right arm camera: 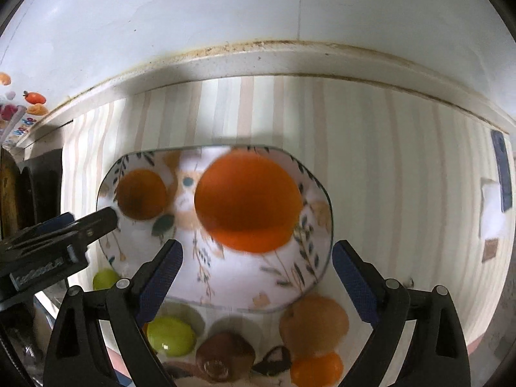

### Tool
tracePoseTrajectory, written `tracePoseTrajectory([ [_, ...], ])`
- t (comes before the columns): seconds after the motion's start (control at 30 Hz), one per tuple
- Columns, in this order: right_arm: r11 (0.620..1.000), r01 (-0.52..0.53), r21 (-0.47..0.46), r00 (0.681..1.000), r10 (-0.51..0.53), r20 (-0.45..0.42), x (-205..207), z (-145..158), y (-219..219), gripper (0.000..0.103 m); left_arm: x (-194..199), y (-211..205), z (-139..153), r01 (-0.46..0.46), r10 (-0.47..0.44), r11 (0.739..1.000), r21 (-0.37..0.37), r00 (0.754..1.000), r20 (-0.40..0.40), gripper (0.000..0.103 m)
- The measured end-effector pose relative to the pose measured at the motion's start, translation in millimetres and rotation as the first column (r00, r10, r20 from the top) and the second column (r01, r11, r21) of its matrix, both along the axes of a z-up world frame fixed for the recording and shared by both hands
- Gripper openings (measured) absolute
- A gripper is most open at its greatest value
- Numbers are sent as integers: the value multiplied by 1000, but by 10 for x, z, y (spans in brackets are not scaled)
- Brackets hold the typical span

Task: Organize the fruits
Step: 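Lift both open tools away from the plate, then grasp a tangerine with left tool while right tool grasps an orange on the mat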

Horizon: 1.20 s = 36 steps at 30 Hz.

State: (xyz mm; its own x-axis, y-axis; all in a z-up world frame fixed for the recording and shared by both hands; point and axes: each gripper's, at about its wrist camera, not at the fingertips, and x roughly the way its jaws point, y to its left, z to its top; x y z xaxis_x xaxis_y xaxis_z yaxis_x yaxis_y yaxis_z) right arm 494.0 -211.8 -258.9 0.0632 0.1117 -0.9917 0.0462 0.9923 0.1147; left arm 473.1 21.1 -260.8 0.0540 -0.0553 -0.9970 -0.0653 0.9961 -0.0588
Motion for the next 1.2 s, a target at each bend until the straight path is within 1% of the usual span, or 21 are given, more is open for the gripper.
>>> tracePoseTrajectory([
  [0.1,1000,7,8,1000,-7,26,-203,141,45,96,-162,30,237,13,-14,1000,26,999,44,83],
  [0.13,1000,8,8,999,-8,33,-248,169,63,96,-207,-46,350,16,-17,999,31,998,58,83],
  [0.17,1000,9,7,999,-9,46,-306,216,86,96,-277,-102,399,19,-22,999,40,997,71,83],
  [0.23,1000,10,5,997,-11,71,-436,330,113,96,-344,-55,566,23,-28,999,48,995,100,83],
  [0.27,1000,12,1,996,-12,84,-498,391,123,96,-327,-121,508,24,-29,999,48,994,110,83],
  [0.3,1000,13,1,995,-13,99,-547,446,141,96,-421,-108,601,29,-35,998,51,991,128,83],
  [0.33,1000,14,1,993,-14,114,-613,511,145,96,-429,-159,598,33,-40,998,54,990,138,83],
  [0.57,1000,17,-21,979,-12,206,-999,893,141,96,-843,-157,1003,40,-51,998,51,972,229,83],
  [0.7,999,26,-32,966,-17,257,-1223,1086,120,96,-1088,-141,1199,32,-48,998,59,956,288,83],
  [0.87,999,34,-21,951,-26,309,-1458,1301,108,96,-1315,-170,1323,39,-57,997,61,944,326,83],
  [1.03,999,46,17,941,-49,334,-1662,1460,107,96,-1470,-144,1371,26,-43,998,54,939,341,83],
  [1.13,998,58,39,944,-67,324,-1725,1416,89,96,-1493,-100,1302,13,-27,999,46,945,327,83],
  [1.2,995,75,58,954,-88,287,-1720,1261,48,96,-1494,-77,1181,12,-26,999,48,953,301,83],
])
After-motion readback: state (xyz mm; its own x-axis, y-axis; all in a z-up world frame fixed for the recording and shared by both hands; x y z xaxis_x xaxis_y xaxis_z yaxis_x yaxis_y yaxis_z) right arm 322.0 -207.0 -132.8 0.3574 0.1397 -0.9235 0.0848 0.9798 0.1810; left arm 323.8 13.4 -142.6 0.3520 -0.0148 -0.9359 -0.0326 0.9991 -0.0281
